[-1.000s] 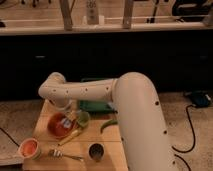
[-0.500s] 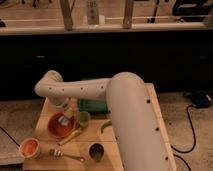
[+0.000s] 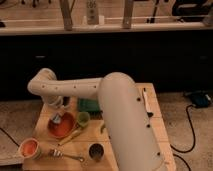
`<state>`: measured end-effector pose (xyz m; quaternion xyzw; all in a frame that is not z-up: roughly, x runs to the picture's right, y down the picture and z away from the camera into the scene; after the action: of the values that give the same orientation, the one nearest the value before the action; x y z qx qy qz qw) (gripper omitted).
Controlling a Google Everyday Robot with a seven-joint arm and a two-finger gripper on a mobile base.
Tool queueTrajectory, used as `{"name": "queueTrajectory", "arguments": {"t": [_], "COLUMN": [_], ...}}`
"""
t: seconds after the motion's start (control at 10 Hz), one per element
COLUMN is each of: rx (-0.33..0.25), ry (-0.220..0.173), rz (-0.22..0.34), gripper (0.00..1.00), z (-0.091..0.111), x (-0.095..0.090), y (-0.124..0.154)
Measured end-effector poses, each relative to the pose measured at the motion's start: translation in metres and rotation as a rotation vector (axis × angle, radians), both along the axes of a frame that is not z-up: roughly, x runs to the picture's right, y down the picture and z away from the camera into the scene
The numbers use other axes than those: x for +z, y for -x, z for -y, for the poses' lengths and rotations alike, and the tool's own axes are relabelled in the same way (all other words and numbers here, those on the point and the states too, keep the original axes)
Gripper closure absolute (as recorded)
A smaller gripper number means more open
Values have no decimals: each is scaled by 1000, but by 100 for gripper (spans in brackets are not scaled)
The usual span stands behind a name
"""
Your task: Wipe red bowl with towel
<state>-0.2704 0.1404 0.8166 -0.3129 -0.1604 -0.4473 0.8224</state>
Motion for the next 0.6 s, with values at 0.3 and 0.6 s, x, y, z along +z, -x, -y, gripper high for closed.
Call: {"name": "queueTrajectory", "arguments": {"t": [0.3, 0.6], "rx": [-58, -73], "ry": [53, 79], "rz": [102, 149], "gripper": [100, 100], "z": [-32, -62], "x": [-14, -35], "y": [15, 3]}}
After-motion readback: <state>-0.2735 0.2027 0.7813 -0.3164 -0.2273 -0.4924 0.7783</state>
